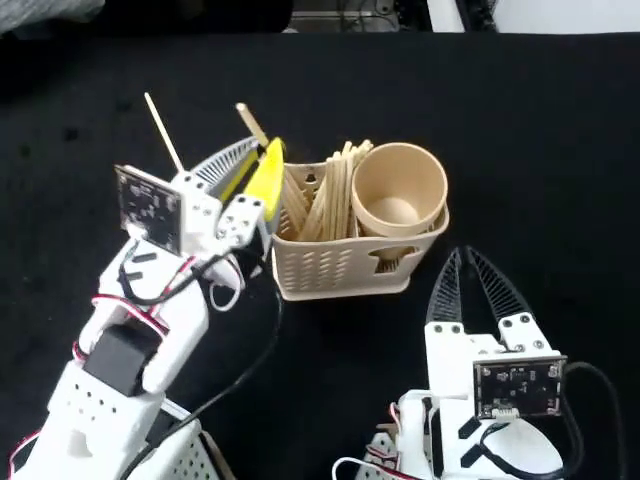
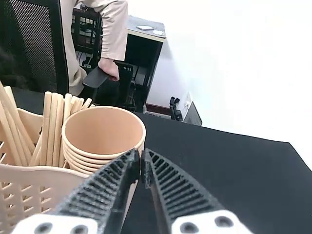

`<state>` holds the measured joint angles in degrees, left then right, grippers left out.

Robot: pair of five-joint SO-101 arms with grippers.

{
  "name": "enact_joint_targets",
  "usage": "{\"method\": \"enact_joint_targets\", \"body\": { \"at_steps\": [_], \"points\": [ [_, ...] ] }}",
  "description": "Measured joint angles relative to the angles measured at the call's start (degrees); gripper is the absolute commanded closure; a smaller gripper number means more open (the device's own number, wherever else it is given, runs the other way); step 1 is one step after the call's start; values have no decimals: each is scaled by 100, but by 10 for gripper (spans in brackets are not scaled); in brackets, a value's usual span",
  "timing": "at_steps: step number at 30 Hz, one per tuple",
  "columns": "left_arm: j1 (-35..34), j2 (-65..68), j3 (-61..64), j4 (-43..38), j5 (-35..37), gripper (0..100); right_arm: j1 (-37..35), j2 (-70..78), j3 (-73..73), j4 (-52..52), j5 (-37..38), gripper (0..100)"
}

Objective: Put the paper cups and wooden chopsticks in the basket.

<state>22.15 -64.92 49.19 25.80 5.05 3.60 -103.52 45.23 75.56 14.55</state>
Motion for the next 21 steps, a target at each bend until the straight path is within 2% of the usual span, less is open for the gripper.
{"method": "enact_joint_targets", "body": {
  "at_steps": [3,7,10,14,17,21],
  "points": [
    [-62,44,0,18,0,962,0,0,0,0,0,981],
    [-70,44,35,70,0,791,123,0,0,0,0,981],
    [-141,53,53,325,114,795,316,0,0,0,0,979],
    [-176,255,-246,1064,325,797,457,0,0,0,97,973],
    [-624,703,-914,1793,510,798,466,9,53,0,299,973],
    [-1556,1749,-1969,2479,976,798,466,18,123,0,343,973]
  ]
}}
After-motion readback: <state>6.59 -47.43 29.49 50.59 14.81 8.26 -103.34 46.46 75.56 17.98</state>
